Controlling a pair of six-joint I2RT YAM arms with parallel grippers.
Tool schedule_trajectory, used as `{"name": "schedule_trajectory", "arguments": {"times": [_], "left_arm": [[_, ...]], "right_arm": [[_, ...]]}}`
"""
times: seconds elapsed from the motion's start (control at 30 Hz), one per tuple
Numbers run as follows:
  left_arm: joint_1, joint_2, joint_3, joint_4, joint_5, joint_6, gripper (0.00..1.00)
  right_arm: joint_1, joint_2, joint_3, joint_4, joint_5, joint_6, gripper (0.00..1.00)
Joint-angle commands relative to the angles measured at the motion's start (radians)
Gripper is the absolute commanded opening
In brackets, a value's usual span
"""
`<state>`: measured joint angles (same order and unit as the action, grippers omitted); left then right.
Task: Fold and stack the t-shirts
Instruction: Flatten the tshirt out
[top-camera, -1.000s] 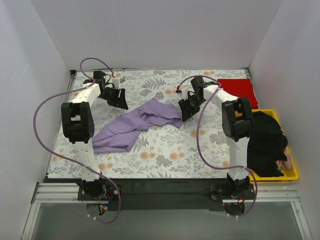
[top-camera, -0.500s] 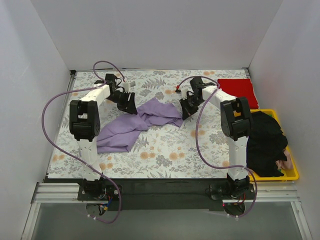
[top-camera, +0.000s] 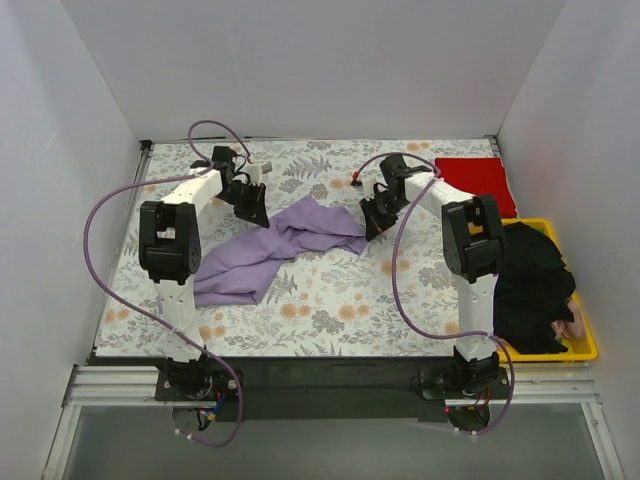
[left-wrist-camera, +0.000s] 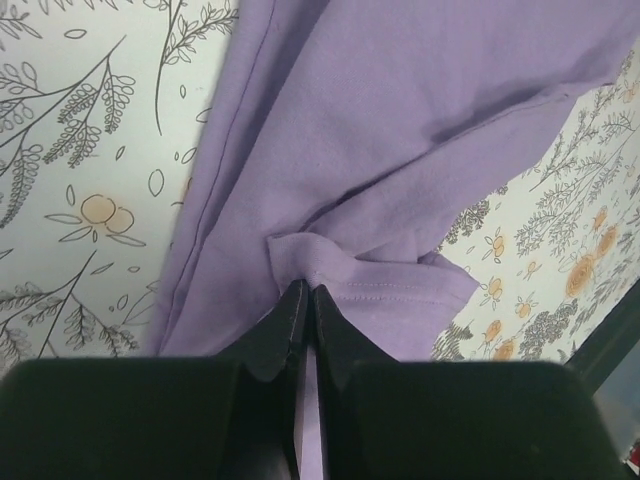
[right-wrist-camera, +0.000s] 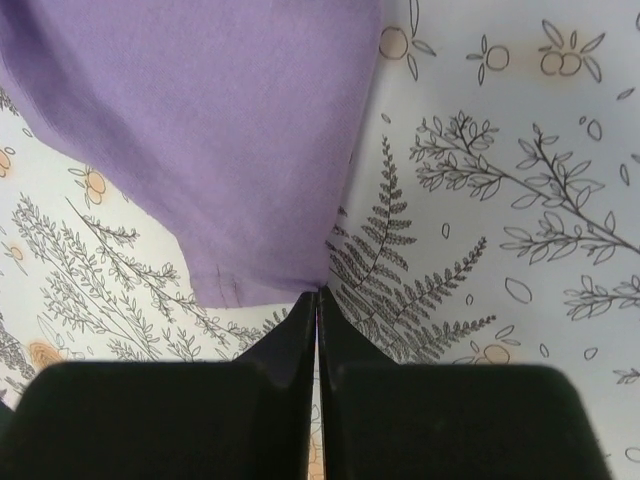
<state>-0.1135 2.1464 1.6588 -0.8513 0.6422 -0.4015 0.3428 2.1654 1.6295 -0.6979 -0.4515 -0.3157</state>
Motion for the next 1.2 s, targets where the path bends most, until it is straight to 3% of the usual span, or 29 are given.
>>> {"name": "schedule_trajectory", "arguments": {"times": [0.0, 0.37, 0.57, 0.8, 1.0, 1.17], "left_arm": [[-0.003, -0.170, -0.011, 0.024, -0.021, 0.019, 0.00], [0.112, -0.512, -0.066, 0.067, -0.107, 0.036, 0.00], [0.268, -0.697, -0.151, 0.181, -0.116, 0.007, 0.00], [0.270, -0.772, -0.192, 0.176, -0.084, 0.039, 0.00], [0.270, -0.829, -0.382, 0.114, -0.027, 0.243, 0.00], [0.206, -0.849, -0.511, -0.098, 0.063, 0.548, 0.00]], "right_arm": [[0.005, -0.087, -0.025, 0.005, 0.045, -0.026, 0.01], [-0.044, -0.366, -0.111, -0.057, 0.249, -0.197, 0.01], [-0.053, -0.561, -0.132, -0.100, 0.378, -0.322, 0.01], [-0.050, -0.619, -0.060, -0.163, 0.404, -0.381, 0.01], [-0.025, -0.589, -0.200, -0.184, 0.360, -0.410, 0.01], [0.065, -0.527, -0.266, -0.198, 0.303, -0.413, 0.01]]}}
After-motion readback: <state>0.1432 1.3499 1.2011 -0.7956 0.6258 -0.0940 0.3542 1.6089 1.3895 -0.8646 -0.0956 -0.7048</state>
